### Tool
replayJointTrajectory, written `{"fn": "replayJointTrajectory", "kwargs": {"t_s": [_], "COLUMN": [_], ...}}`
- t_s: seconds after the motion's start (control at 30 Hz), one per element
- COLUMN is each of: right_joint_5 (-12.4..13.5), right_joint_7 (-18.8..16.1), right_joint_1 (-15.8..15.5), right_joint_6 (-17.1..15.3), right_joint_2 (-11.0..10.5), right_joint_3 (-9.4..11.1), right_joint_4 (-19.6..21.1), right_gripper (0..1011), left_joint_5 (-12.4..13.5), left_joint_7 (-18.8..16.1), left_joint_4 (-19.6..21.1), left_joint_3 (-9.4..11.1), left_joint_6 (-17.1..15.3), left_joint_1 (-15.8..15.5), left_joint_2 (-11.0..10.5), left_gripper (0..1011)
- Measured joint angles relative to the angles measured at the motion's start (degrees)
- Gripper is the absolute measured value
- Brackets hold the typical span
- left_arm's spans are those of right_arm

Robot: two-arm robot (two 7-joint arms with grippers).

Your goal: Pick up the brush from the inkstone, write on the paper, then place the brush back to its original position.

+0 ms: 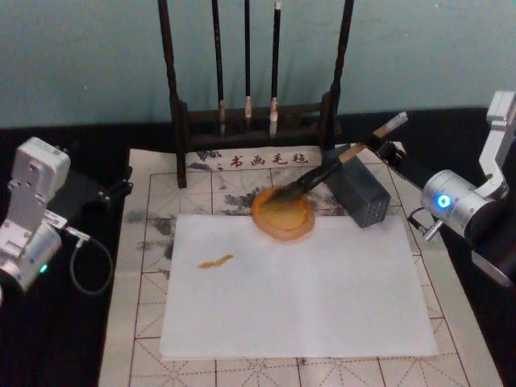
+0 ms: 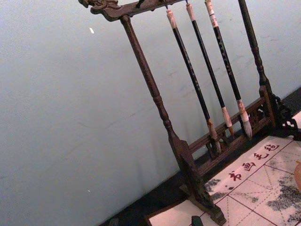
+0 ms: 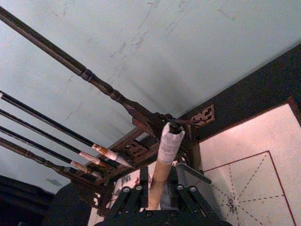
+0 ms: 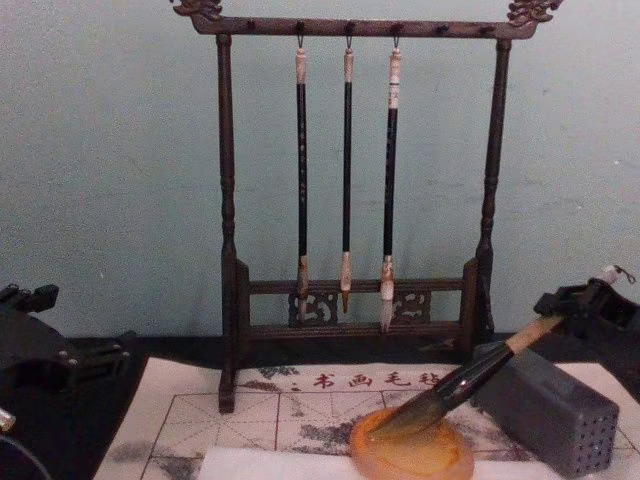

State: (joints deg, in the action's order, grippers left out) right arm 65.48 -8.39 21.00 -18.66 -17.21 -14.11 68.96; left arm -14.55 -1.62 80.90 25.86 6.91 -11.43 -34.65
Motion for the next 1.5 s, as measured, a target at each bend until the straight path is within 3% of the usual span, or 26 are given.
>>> {"fn": "replayJointTrajectory", "kwargs": {"t_s": [0.17,0.8,1.5], "right_joint_5": [0.01,-0.03,-4.29], "right_joint_7": [-0.02,-0.07,-3.9], "right_joint_1": [0.0,0.0,-0.71], "right_joint_6": [-0.01,0.16,8.42], "right_joint_2": [0.0,-0.11,-4.2], "right_joint_3": [0.0,-0.2,-5.24], "right_joint_4": [0.01,0.02,4.92], "right_gripper": [199,199,198], "left_joint_5": [0.0,0.0,0.0], "left_joint_7": [0.0,0.0,0.0], "left_joint_4": [0.0,0.0,0.0], "left_joint_3": [0.0,0.0,0.0], "left_joint_6": [0.0,0.0,0.0], "left_joint_1": [0.0,0.0,0.0], "left_joint_2": [0.0,0.0,0.0], "left_gripper": [1001,1001,1001]}}
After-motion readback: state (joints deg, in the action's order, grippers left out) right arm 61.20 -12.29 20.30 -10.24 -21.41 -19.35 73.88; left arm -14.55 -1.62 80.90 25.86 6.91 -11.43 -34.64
